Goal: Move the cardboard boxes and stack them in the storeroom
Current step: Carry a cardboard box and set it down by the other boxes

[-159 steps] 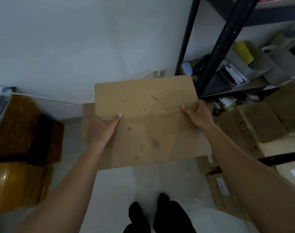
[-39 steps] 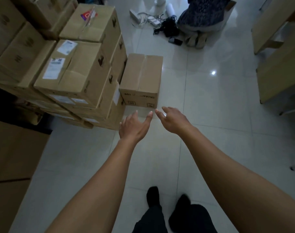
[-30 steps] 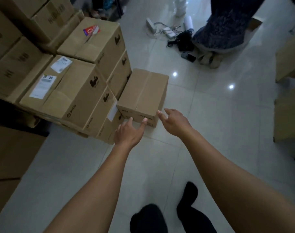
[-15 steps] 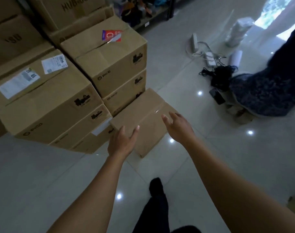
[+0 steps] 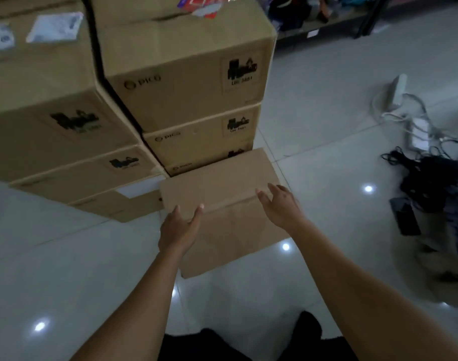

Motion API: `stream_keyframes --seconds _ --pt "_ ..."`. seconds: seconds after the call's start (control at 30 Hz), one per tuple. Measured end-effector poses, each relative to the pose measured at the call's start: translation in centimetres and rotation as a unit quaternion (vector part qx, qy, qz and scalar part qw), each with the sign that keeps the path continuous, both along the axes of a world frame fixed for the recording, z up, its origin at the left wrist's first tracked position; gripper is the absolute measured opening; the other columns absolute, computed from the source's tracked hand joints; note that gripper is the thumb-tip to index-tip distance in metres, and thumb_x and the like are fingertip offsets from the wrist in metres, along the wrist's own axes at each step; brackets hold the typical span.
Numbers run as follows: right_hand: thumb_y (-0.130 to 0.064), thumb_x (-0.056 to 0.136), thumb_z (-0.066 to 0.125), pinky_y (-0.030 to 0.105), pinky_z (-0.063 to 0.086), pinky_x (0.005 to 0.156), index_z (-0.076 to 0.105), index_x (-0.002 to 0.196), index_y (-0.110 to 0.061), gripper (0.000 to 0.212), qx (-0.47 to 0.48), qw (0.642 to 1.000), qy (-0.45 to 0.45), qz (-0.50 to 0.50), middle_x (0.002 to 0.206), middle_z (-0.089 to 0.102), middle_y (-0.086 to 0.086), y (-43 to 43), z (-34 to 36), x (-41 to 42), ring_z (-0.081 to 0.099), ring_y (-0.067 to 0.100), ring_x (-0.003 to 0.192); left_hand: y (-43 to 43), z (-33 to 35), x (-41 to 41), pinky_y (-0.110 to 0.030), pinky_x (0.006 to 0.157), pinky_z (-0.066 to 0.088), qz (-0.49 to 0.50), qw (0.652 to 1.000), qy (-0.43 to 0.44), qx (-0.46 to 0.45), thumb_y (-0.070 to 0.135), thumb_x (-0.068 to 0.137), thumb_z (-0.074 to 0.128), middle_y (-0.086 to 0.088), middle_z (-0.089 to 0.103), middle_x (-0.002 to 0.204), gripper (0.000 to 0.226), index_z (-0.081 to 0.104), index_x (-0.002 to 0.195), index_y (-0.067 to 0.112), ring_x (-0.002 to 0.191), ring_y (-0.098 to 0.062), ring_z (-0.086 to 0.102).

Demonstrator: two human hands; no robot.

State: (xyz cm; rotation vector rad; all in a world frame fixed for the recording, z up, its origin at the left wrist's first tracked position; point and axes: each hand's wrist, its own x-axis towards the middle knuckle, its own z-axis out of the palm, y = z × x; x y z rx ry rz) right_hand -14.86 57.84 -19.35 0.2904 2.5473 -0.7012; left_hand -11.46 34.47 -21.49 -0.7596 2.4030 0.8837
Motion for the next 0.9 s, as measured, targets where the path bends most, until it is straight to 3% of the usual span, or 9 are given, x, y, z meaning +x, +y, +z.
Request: stream_keyframes --seconds 0.1,0.17,0.33,0.47,0.73,0.9 --pt "-0.053 0.098 0.031 0.042 0.023 0.114 0.027 0.149 -0.014 0.064 0.032 0.999 0.016 0.023 0.156 0.024 0.014 1.1 -5.6 -2.2 0.022 0.027 0.144 0.4 -5.2 -1.0 -0.05 0.116 0.023 0.042 0.998 0.023 -0.032 0.078 0.08 0.043 -0.009 0.015 0.161 0.101 0.014 0.155 0.017 0.147 -0.03 0.014" --pt "-0.053 0.096 0.036 0.042 0.019 0.116 0.021 0.151 -0.014 0.069 0.049 0.998 0.032 -0.016 0.158 0.016 0.013 2.1 -9.2 -3.6 0.016 0.027 0.146 0.0 -8.5 -1.5 -0.051 0.115 0.023 0.078 0.995 0.042 -0.051 0.078 0.079 0.046 -0.011 0.012 0.161 0.106 0.009 0.155 0.016 0.147 -0.031 0.013" --pt "-0.053 0.092 0.047 0.041 0.036 0.099 0.035 0.135 -0.011 0.062 -0.038 0.993 0.05 -0.102 0.136 0.049 0.019 4.1 -15.3 -5.2 0.046 0.037 0.125 -1.1 -13.5 -1.5 -0.05 0.109 0.03 0.146 0.985 0.071 -0.057 0.079 0.074 0.053 -0.012 0.02 0.159 0.113 0.005 0.155 0.017 0.14 -0.035 0.032" --pt "-0.069 0.081 0.052 0.042 0.039 0.097 0.038 0.133 -0.022 0.071 -0.064 0.988 0.068 -0.126 0.129 0.055 0.017 5.5 -16.9 -5.8 0.05 0.038 0.12 -1.2 -14.6 -1.9 -0.049 0.104 0.035 0.194 0.974 0.085 -0.082 0.083 0.068 0.056 -0.013 0.033 0.152 0.114 0.015 0.153 0.019 0.133 -0.038 0.041" --pt "-0.066 0.083 0.052 0.04 0.038 0.096 0.044 0.13 -0.023 0.065 -0.091 0.985 0.083 -0.125 0.128 0.057 0.013 5.0 -15.9 -5.1 0.05 0.036 0.12 -2.5 -13.9 -1.9 -0.048 0.103 0.039 0.181 0.977 0.096 -0.054 0.084 0.062 0.06 -0.011 0.046 0.145 0.114 0.027 0.149 0.018 0.129 -0.037 0.045" --pt "-0.063 0.085 0.053 0.039 0.038 0.097 0.043 0.133 -0.021 0.065 -0.096 0.985 0.085 -0.119 0.128 0.057 0.015 4.2 -8.4 -4.0 0.049 0.036 0.121 -3.1 -6.4 -0.2 -0.048 0.103 0.037 0.195 0.974 0.096 -0.068 0.082 0.065 0.059 -0.013 0.045 0.145 0.111 0.027 0.15 0.018 0.13 -0.038 0.044"
